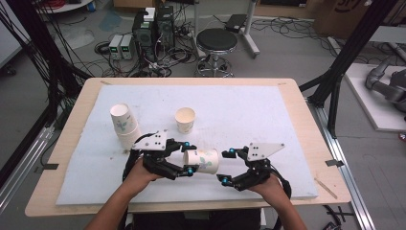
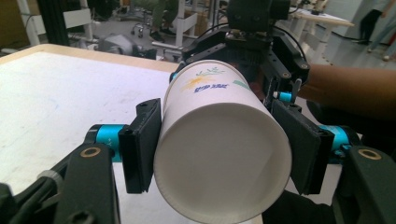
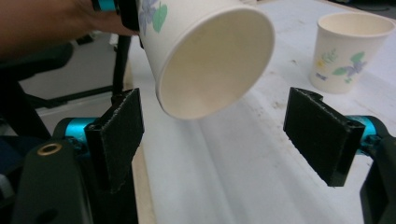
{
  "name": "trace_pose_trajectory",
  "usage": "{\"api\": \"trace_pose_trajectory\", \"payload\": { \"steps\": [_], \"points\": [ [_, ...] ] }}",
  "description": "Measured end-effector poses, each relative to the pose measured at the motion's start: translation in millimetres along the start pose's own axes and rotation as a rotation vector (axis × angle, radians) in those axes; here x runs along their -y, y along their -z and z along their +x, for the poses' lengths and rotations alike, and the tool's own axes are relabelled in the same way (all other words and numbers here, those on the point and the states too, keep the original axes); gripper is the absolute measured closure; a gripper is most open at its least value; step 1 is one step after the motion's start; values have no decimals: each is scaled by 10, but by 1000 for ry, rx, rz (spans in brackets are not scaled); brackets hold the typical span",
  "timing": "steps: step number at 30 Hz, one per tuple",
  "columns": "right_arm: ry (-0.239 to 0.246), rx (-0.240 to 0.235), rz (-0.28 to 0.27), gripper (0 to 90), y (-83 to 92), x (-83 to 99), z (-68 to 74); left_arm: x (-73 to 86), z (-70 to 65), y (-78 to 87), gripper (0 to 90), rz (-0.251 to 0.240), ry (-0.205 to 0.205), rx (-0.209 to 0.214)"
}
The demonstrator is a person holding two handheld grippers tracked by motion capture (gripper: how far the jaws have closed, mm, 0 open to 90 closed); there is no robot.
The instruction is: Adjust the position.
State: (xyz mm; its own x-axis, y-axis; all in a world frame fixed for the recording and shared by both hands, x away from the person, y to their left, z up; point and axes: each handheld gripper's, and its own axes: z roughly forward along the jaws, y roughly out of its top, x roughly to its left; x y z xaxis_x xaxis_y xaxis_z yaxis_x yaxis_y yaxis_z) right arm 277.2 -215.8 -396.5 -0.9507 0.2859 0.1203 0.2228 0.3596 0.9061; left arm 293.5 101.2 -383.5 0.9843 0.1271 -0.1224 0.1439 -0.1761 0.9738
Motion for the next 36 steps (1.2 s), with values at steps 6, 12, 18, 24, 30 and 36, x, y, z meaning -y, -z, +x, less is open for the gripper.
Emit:
{"api": "trace_pose_trajectory", "payload": {
  "steps": [6, 12, 18, 24, 30, 36],
  "points": [
    [-2, -31, -16, 207, -38, -8, -2, -24, -40, -34, 359, -15, -7, 27],
    [-6, -58, -28, 207, -66, -10, 4, -25, -50, -67, 363, -20, -10, 51],
    [-13, -103, -57, 204, -92, -12, -25, -23, -42, -83, 366, -54, 9, 76],
    [-30, -164, -113, 259, -97, 24, -32, -9, -37, -75, 365, -83, 22, 97],
    [-29, -162, -121, 284, -93, 26, -13, 20, -41, -63, 364, -99, 22, 99],
    [-23, -157, -115, 289, -73, 13, -17, -2, -65, -74, 185, -45, 61, 47]
  ]
}}
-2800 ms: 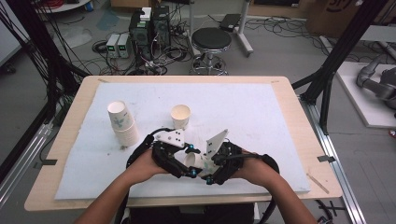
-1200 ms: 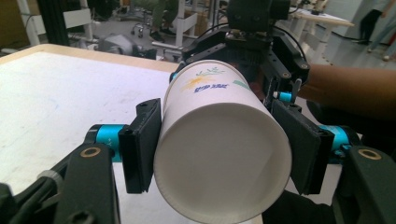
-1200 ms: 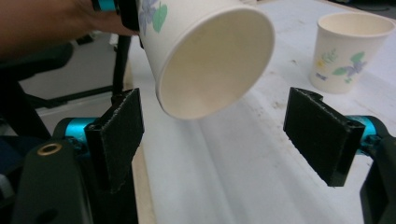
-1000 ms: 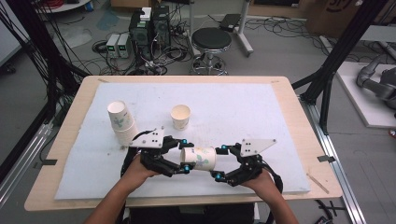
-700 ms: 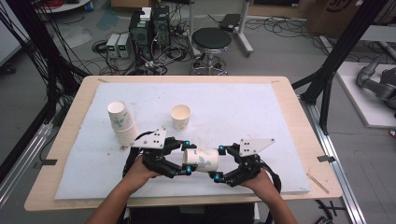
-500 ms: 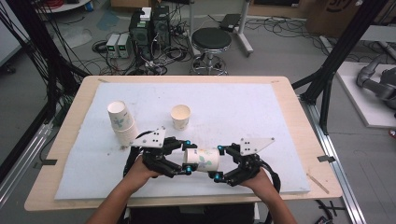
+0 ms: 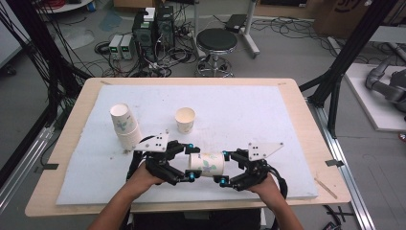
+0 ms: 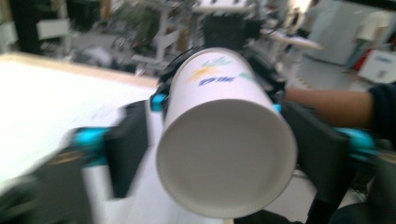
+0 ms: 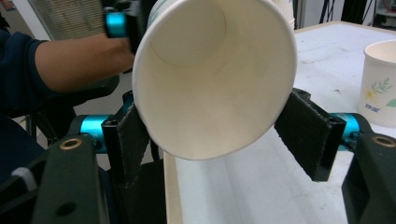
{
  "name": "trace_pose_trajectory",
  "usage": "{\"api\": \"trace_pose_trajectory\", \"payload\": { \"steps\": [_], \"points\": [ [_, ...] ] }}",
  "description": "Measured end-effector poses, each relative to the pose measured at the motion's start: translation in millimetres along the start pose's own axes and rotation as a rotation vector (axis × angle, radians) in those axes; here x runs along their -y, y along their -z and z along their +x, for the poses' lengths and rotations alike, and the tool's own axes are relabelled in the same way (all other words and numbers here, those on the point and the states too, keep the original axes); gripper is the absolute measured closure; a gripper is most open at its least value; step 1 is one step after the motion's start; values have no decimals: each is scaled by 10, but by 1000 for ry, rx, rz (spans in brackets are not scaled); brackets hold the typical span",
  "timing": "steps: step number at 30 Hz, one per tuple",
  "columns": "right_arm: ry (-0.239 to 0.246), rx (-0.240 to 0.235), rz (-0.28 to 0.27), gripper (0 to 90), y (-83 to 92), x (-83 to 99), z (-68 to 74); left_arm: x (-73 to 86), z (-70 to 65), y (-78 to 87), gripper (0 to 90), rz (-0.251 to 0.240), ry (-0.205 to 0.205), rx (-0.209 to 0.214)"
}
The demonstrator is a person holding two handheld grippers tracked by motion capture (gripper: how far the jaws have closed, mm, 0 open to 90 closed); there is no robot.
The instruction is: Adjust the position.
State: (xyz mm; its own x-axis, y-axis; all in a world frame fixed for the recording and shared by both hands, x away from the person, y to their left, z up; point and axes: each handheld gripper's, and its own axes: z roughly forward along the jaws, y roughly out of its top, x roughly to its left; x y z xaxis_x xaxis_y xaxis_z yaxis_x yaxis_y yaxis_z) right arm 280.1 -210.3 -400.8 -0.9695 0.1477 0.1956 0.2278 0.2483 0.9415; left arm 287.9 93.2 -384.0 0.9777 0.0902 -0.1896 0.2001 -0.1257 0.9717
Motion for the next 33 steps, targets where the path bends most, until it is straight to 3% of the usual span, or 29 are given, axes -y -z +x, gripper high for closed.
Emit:
{"api": "trace_pose_trajectory", "payload": {
  "steps": [1, 6, 11, 16, 22, 28, 33],
  "points": [
    [0, 3, 9, 289, 11, -7, -3, -8, -6, 3, 139, 12, 2, -7],
    [21, 36, 64, 289, 68, -50, -1, -35, -23, 20, 135, 68, -25, -14],
    [46, 62, 173, 287, 43, -124, -5, -86, -16, 20, 136, 136, -48, -34],
    [69, 73, 247, 287, 10, -248, -21, -115, -10, 24, 138, 172, -59, -41],
    [116, 95, 385, 288, -45, -431, -5, -126, 3, 9, 139, 254, -83, -74],
    [167, 109, 532, 288, -141, -612, 15, -125, 14, -22, 140, 300, -88, -85],
    [192, 110, 621, 288, -223, -714, 30, -112, 31, -48, 149, 343, -88, -92]
  ]
}}
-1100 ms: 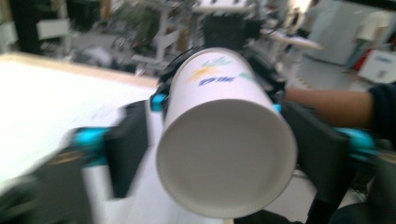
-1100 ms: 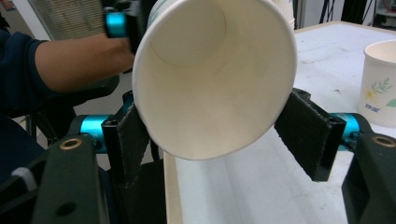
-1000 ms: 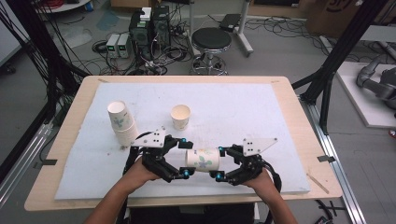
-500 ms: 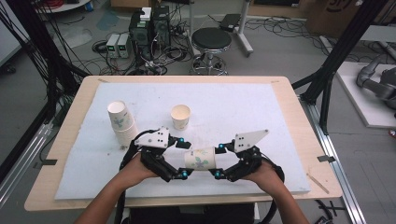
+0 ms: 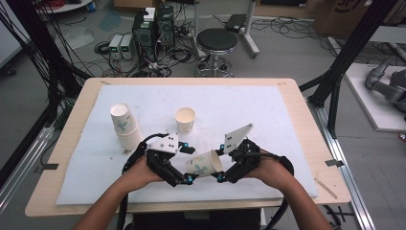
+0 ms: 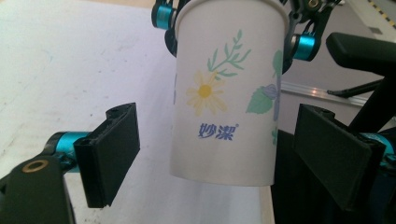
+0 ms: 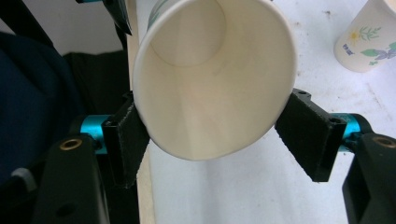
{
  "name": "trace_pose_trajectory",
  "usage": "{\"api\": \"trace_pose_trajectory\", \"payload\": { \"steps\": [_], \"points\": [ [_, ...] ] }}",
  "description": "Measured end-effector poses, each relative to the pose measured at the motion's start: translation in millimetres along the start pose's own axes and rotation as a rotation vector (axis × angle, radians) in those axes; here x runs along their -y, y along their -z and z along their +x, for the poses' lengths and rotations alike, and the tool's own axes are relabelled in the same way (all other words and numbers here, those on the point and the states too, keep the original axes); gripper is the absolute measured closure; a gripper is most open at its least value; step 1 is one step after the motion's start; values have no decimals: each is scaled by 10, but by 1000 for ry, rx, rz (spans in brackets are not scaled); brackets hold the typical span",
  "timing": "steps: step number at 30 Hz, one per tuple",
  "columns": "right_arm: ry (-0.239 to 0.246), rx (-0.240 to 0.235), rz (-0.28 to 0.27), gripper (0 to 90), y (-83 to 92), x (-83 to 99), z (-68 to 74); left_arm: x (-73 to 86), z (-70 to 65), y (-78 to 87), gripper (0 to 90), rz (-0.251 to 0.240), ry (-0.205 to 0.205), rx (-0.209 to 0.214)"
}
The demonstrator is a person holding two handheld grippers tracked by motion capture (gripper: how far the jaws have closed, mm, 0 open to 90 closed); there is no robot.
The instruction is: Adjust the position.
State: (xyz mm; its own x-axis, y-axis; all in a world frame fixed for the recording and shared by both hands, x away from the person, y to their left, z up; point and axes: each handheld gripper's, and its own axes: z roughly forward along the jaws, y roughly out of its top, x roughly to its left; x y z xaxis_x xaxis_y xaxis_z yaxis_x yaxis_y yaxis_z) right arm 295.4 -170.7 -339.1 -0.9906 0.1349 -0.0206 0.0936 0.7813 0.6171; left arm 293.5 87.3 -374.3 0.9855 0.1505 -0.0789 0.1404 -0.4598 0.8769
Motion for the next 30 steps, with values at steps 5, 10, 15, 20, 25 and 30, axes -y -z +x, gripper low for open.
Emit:
{"api": "trace_pose_trajectory", "payload": {
  "steps": [5, 10, 15, 20, 25, 30],
  "points": [
    [37, 6, 91, 288, -38, -116, 6, 7, 5, -40, 152, 43, -7, -9],
    [62, 9, 162, 288, -69, -249, 14, 9, 4, -85, 169, 79, -17, -2],
    [94, 12, 224, 287, -108, -355, 29, 5, 5, -118, 196, 96, -20, 14],
    [110, 11, 276, 288, -156, -416, 46, 8, 12, -151, 223, 112, -18, 29],
    [121, 3, 300, 287, -204, -425, 52, 15, 11, -175, 334, 132, -33, 56],
    [135, -12, 287, 280, -202, -417, 61, 24, 8, -189, 345, 130, -41, 69]
  ]
}}
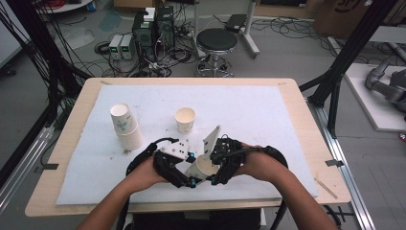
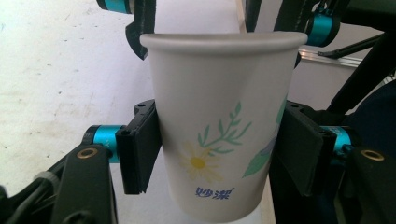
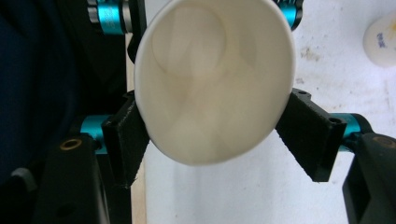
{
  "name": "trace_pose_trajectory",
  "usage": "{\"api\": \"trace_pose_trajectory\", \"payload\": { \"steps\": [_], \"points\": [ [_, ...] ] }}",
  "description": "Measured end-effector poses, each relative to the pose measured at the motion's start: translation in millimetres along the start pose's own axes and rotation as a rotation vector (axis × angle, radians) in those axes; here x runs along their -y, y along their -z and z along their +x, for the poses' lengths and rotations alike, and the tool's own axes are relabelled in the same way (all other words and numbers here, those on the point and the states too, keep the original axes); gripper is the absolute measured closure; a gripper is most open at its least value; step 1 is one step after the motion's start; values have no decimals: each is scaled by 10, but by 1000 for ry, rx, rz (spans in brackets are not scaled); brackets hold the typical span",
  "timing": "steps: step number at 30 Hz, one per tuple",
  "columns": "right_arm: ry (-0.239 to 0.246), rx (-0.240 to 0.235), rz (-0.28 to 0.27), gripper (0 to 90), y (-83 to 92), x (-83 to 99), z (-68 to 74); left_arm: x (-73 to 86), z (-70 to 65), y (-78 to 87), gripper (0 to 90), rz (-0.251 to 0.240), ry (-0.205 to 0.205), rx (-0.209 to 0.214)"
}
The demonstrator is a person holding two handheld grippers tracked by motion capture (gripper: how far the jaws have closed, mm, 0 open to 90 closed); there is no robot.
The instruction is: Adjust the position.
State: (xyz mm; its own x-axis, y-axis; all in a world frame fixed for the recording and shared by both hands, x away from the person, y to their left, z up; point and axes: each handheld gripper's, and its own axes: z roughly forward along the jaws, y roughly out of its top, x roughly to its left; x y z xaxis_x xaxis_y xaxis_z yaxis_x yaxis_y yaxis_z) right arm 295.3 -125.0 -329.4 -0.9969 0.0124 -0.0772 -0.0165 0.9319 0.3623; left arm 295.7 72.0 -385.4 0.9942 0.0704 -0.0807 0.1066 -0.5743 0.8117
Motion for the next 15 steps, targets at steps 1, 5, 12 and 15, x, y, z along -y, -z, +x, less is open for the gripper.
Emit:
{"api": "trace_pose_trajectory", "payload": {
  "steps": [1, 5, 12, 15],
  "points": [
    [-11, -4, -13, 268, 5, 8, -5, 6, 0, 5, 343, -12, 7, -1],
    [-61, 7, -107, 210, 62, 94, -35, 59, 10, 28, 339, -43, 22, -11],
    [-170, 33, -284, 209, 180, 397, -58, 249, 48, 66, 319, -114, 89, -64],
    [-222, 49, -343, 209, 197, 541, -56, 323, 57, 93, 314, -149, 110, -94]
  ]
}}
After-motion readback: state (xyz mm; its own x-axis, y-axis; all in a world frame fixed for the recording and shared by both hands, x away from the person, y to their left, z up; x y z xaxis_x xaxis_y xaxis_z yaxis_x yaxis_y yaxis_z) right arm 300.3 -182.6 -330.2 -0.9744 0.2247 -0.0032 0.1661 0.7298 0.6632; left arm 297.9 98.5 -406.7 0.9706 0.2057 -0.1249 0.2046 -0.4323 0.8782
